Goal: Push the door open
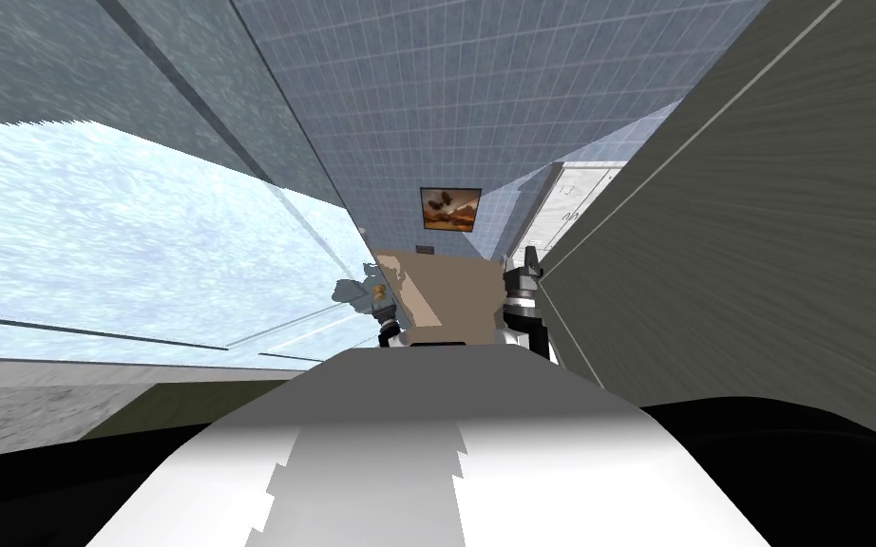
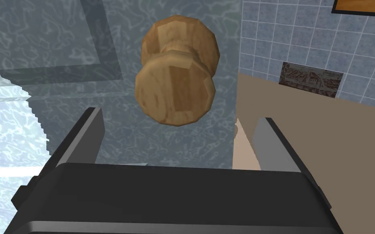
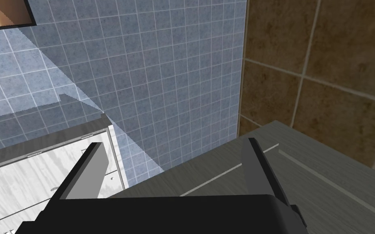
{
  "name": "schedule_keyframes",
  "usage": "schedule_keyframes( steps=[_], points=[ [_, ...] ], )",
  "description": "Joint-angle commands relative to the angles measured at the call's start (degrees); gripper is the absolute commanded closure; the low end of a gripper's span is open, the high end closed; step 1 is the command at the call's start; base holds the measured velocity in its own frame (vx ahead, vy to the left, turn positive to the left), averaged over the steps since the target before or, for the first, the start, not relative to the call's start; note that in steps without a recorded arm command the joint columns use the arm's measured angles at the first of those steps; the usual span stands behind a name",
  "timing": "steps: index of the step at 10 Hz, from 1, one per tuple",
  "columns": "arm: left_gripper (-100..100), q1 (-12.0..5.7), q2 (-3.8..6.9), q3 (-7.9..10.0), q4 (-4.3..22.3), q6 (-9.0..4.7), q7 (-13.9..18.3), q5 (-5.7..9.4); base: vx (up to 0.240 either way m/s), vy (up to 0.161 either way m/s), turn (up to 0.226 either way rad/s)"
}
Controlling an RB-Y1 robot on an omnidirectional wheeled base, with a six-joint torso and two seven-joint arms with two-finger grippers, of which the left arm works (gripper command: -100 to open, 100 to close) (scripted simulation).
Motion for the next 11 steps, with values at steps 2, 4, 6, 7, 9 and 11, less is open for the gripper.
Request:
schedule_keyframes(
  steps=[2,4,6,7,9,11],
  points=[
    [-100,0.24,-1.48,-1.20,-0.9,-1.03,3.0,1.68,-0.106,0.011,-0.040],
    [-100,0.05,-1.50,-1.29,-0.6,-1.12,3.4,1.83,-0.072,0.010,-0.017],
    [-100,-0.23,0.64,-1.03,-0.4,-1.08,4.0,2.00,0.120,0.063,-0.017],
    [-100,-0.35,0.79,-0.90,-0.3,-1.02,4.1,2.05,0.191,0.113,-0.017],
    [-100,-0.61,-0.62,-0.60,-0.2,-0.87,4.4,2.16,0.190,0.118,-0.016],
    [100,-0.50,-0.16,-0.69,-0.3,-0.92,4.3,2.13,0.039,0.028,-0.010]
  ],
)
